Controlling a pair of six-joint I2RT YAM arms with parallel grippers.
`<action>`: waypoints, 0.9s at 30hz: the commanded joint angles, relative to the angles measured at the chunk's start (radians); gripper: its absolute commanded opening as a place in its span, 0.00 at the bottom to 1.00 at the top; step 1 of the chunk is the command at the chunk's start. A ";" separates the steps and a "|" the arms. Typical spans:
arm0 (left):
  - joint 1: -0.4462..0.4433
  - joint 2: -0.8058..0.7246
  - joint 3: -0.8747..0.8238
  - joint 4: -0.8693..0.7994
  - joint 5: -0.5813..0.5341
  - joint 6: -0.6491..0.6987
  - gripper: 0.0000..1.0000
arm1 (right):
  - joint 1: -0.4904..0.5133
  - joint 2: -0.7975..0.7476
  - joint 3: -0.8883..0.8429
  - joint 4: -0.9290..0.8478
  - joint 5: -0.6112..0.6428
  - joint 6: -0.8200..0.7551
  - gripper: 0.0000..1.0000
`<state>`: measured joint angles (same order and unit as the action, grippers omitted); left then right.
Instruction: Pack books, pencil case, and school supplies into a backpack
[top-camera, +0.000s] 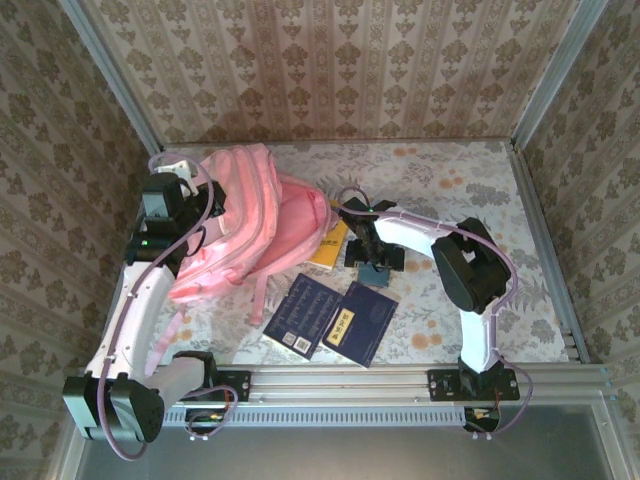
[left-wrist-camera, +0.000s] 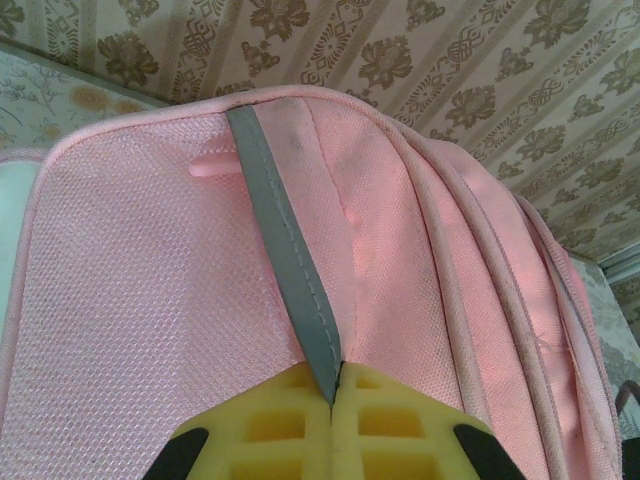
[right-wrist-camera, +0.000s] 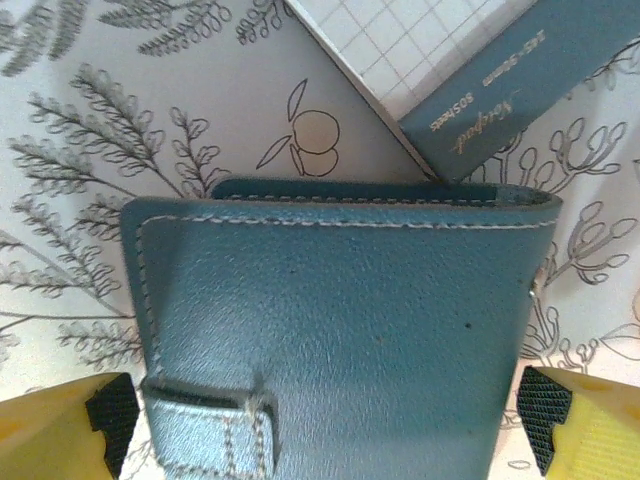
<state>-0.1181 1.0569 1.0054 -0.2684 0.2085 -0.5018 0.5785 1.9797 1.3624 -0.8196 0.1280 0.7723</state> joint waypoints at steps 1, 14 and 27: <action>-0.008 -0.036 0.015 0.066 0.015 0.012 0.00 | -0.014 0.045 0.014 0.013 -0.027 0.026 1.00; -0.006 -0.011 0.018 0.081 0.064 0.011 0.00 | -0.038 -0.006 -0.116 0.117 -0.039 0.114 0.76; -0.007 0.047 0.143 0.034 0.177 0.063 0.00 | -0.081 -0.253 -0.134 0.047 0.046 0.081 0.77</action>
<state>-0.1181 1.0973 1.0267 -0.2790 0.3008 -0.4866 0.5121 1.8435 1.2442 -0.7300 0.1081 0.8635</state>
